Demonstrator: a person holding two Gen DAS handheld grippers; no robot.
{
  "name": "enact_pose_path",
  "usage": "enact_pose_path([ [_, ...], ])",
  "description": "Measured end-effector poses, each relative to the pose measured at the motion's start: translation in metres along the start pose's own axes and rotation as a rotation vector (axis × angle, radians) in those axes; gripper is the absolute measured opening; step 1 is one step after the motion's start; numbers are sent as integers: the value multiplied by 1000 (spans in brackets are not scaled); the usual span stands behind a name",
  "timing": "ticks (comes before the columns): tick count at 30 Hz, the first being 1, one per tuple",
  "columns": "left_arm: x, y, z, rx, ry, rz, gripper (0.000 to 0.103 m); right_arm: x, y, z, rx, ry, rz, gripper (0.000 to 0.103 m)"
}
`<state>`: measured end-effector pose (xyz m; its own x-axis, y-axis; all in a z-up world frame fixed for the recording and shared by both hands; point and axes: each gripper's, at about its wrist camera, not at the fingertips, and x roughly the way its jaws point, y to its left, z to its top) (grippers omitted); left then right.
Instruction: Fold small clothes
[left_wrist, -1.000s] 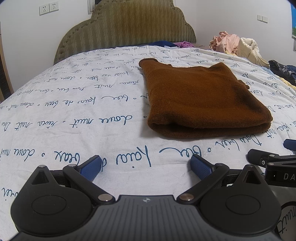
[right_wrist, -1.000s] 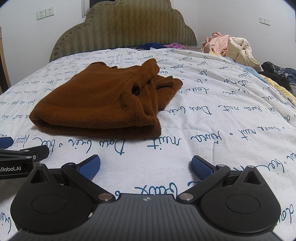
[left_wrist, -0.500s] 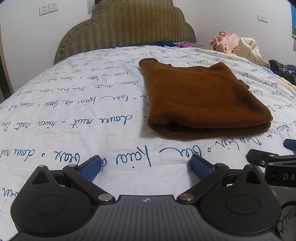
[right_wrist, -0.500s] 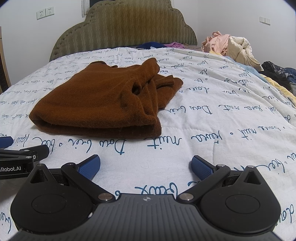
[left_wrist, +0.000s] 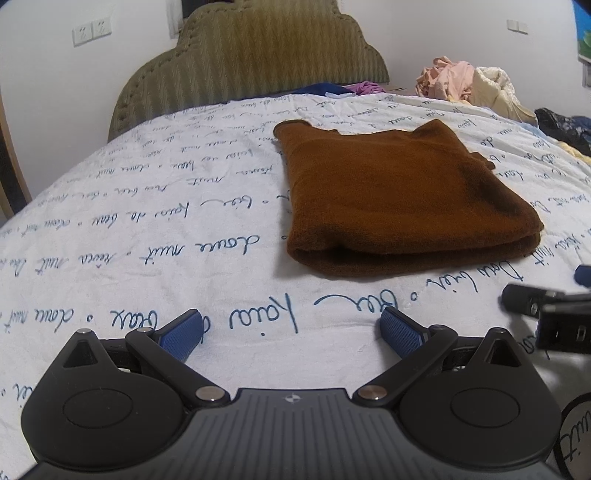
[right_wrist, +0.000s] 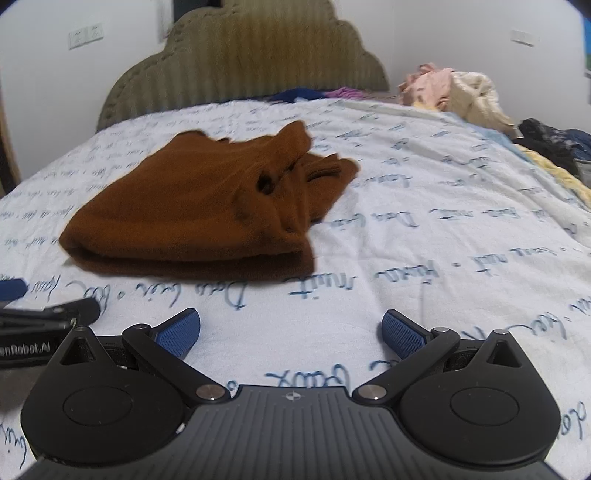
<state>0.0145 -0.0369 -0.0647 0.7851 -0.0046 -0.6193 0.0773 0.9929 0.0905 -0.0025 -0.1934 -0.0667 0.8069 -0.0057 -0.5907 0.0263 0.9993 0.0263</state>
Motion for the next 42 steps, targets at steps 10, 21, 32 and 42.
enact_pose_path([
  [10, -2, -7, 3, -25, 23, 14, 103, -3, -6, 0, -21, 7, -46, 103],
  [21, -3, -15, 1, 1, 12, 7, 103, -2, -13, 1, -11, 18, -51, 103],
  [32, -1, -11, 0, -34, 23, -20, 103, -2, -14, 0, -7, 16, -46, 103],
  [42, -2, -10, 1, -36, 24, -23, 103, -3, -10, 0, -25, 12, -23, 103],
])
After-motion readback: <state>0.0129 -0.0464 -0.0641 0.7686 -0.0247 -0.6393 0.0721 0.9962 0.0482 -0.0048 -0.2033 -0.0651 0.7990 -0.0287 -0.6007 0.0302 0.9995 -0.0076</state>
